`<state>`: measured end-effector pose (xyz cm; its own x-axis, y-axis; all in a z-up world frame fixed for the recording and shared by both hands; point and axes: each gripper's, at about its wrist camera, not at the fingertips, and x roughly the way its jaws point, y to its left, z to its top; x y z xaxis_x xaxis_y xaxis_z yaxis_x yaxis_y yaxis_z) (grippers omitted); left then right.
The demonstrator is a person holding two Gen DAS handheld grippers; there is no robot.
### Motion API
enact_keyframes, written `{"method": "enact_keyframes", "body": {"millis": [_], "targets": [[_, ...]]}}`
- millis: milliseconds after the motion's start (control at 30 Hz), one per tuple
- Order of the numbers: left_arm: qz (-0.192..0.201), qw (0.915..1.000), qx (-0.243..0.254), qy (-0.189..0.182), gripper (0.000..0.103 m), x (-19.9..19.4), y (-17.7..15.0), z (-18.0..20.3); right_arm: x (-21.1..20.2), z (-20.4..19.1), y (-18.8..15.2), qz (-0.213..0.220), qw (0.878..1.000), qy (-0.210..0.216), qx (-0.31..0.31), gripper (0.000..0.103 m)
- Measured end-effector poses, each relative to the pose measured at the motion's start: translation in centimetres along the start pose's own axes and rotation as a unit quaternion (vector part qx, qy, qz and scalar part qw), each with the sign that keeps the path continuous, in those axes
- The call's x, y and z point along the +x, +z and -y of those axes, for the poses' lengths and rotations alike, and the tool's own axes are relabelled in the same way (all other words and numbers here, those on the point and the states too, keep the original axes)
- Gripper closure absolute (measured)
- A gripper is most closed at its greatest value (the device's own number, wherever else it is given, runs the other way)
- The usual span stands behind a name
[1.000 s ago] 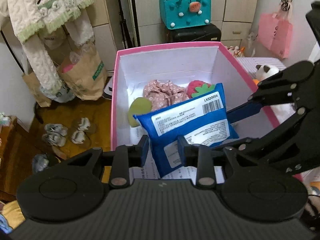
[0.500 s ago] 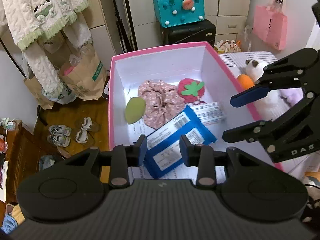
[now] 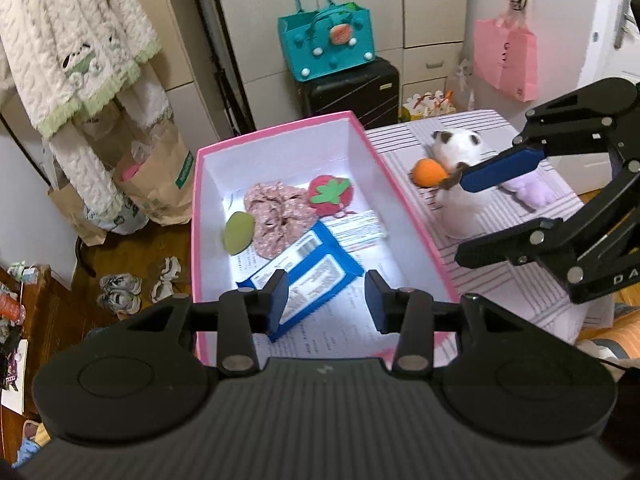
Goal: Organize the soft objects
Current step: 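Move both open grippers toward the white mesh puff and orange sponge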
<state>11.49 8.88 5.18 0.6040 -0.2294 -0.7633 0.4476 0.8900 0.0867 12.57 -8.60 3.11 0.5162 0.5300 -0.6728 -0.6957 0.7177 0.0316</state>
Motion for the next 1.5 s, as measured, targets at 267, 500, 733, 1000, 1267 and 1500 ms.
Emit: {"method": "enact_keyframes", "body": {"millis": [267,500,733,1000,1267,1500], "targets": [[0.004,0.9996,0.015,-0.025,0.055,-2.2,-0.6,3.3,-4.0,0.4,-3.5,0.01,1.0,0.012,0.015,0.046],[0.002,0.9986,0.038,-0.036,0.05,-3.0,-1.0,6.4,-6.4,0.9,-7.0,-0.007,0.999,0.002,0.031,0.046],[-0.006,0.9957,0.053,-0.076,0.046,-2.0,-1.4,10.0,-8.5,2.4,-10.7,-0.002,0.998,-0.01,0.064,0.045],[-0.013,0.9899,0.066,-0.124,0.045,0.2,-0.9,13.6,-9.5,4.6,-14.0,-0.016,0.996,-0.018,0.089,0.043],[-0.003,0.9859,0.062,-0.155,0.044,3.4,0.5,16.2,-9.2,7.4,-16.4,-0.007,0.993,-0.032,0.113,0.04],[0.005,0.9871,0.025,-0.158,0.044,7.7,1.9,16.9,-7.8,10.1,-17.9,0.017,0.992,-0.044,0.12,0.037]]}}
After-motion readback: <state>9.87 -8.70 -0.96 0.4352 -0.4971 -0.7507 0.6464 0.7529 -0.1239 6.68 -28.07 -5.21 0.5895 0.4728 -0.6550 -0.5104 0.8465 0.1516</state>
